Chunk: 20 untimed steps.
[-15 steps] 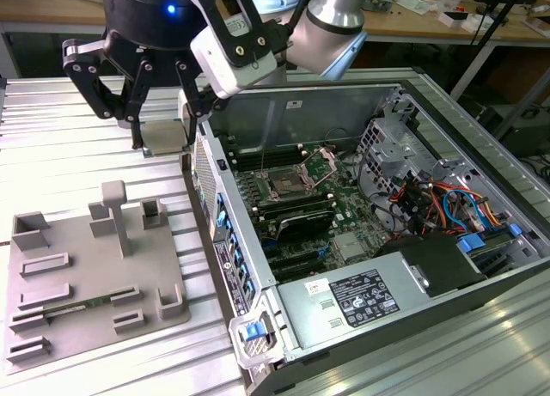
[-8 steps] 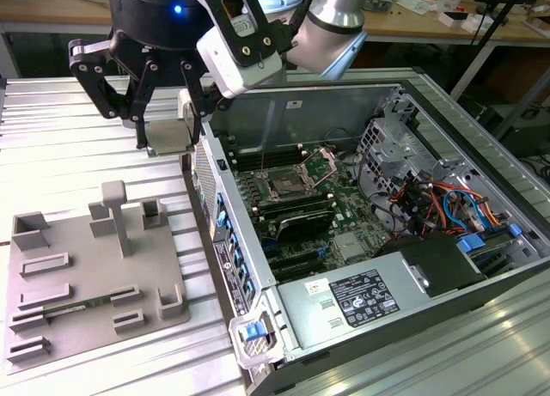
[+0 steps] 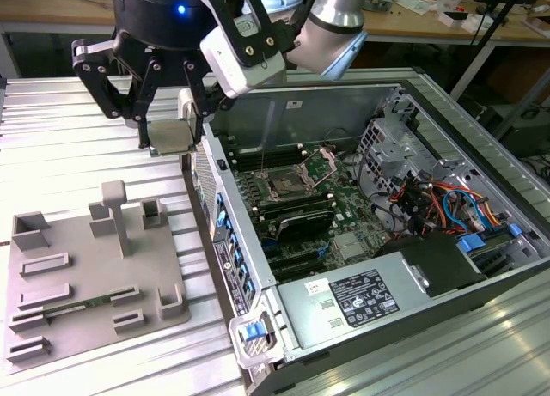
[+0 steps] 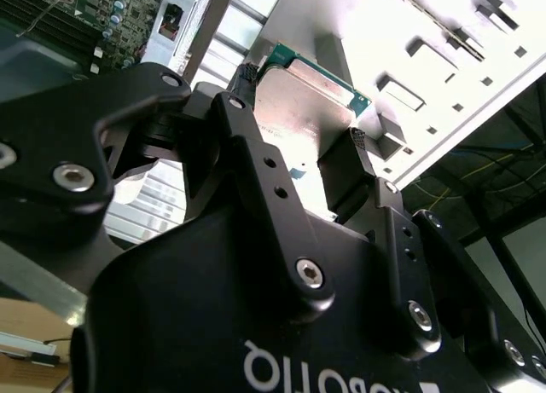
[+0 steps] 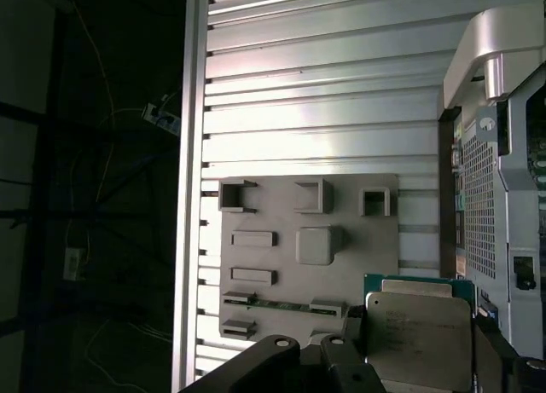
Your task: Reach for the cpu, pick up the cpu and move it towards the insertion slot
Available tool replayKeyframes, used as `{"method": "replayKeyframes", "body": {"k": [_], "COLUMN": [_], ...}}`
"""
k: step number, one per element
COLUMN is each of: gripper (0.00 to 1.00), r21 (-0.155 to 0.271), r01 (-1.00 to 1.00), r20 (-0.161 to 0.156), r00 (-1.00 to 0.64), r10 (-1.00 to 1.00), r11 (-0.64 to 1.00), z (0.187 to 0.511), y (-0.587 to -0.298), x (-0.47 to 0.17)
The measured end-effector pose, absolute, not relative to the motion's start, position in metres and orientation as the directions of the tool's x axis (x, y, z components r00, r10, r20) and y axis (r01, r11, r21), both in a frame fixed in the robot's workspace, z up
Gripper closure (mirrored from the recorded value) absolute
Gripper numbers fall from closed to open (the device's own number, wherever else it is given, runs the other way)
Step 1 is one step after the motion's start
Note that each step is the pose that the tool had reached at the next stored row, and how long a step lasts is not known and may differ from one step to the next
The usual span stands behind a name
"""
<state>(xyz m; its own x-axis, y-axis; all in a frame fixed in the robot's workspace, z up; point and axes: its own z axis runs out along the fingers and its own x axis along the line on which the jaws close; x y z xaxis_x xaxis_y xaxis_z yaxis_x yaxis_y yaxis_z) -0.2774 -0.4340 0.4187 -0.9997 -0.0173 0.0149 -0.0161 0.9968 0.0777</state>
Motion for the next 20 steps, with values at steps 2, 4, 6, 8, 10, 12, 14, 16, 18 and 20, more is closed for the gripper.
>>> {"method": "replayKeyframes", "body": {"k": [2,4,6,8,10,12,14,16,18,20], "gripper": [0.45,0.45,0.45,0.45,0.45,0.45,0.45,0.45,0.45,0.45], "r21": [0.078,0.078,0.078,0.078,0.078,0.078,0.078,0.078,0.078,0.078], "r01": [-0.016,-0.016,-0.016,-0.016,-0.016,-0.016,-0.016,-0.016,-0.016,-0.016], "r20": [0.015,0.015,0.015,0.015,0.015,0.015,0.015,0.015,0.015,0.015], "r00": [-1.000,-1.000,-1.000,-1.000,-1.000,-1.000,-1.000,-1.000,-1.000,-1.000], "r10": [-0.017,-0.017,-0.017,-0.017,-0.017,-0.017,-0.017,-0.017,-0.017,-0.017], "r11": [0.997,0.997,0.997,0.997,0.997,0.997,0.997,0.997,0.997,0.997], "z": [0.4187,0.4187,0.4187,0.4187,0.4187,0.4188,0.4187,0.4187,0.4187,0.4187], "y": [-0.4340,-0.4340,-0.4340,-0.4340,-0.4341,-0.4340,-0.4340,-0.4340,-0.4340,-0.4340], "x": [-0.2755,-0.2744,-0.2739,-0.2723,-0.2709,-0.2705,-0.2700,-0.2698,-0.2689,-0.2675]}}
